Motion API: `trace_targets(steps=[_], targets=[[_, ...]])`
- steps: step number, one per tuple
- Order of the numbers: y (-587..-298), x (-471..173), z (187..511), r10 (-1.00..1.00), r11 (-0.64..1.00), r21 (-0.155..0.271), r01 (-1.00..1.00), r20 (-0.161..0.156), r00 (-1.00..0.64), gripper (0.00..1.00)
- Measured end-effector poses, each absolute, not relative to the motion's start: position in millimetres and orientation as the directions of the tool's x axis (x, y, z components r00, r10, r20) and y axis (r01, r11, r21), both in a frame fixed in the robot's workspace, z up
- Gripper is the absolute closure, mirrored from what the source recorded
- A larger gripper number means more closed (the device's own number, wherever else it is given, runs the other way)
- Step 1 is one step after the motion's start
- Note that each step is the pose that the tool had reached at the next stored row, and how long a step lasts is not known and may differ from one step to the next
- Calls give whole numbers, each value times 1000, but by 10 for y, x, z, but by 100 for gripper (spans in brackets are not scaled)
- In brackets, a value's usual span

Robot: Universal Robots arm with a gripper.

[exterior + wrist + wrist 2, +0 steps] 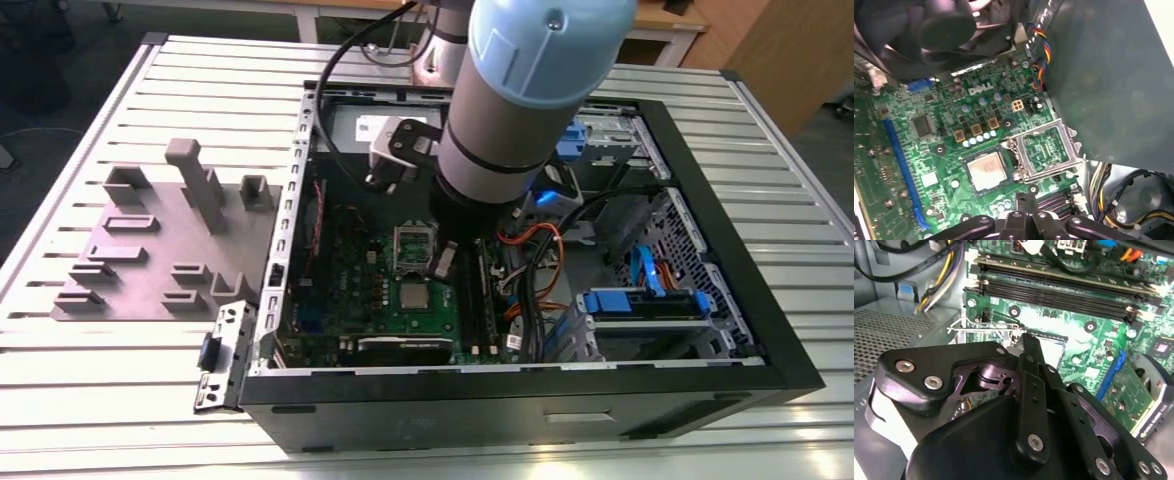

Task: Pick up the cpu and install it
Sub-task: 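Place the cpu into insertion slot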

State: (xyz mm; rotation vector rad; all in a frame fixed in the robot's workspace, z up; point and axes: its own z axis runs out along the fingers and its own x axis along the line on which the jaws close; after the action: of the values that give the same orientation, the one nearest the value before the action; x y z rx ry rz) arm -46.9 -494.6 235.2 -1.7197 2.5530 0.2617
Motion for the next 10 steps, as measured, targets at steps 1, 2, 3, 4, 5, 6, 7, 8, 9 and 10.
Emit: trace_targets(steps=[1,2,3,4,5,6,7,8,9,10], targets=[[-4942,-456,2346,-914,367,112,-924,-140,-380,89],[-4935,-444,2339,-914,367,112,-923,-141,-381,89],[-4927,-434,2333,-913,368,113,-923,-142,-381,89],[-4915,-429,2327,-913,368,113,-923,-144,-382,89],[-4901,-424,2321,-913,368,114,-923,-145,-382,89],[-4891,-417,2315,-913,368,115,-923,-147,-382,89],[-4884,-410,2309,-912,368,116,-923,-150,-382,89],[-4882,-405,2304,-911,367,118,-923,-155,-382,89],[-4880,-401,2299,-909,366,122,-923,-164,-383,89],[-4877,-396,2293,-908,365,125,-922,-173,-383,89]])
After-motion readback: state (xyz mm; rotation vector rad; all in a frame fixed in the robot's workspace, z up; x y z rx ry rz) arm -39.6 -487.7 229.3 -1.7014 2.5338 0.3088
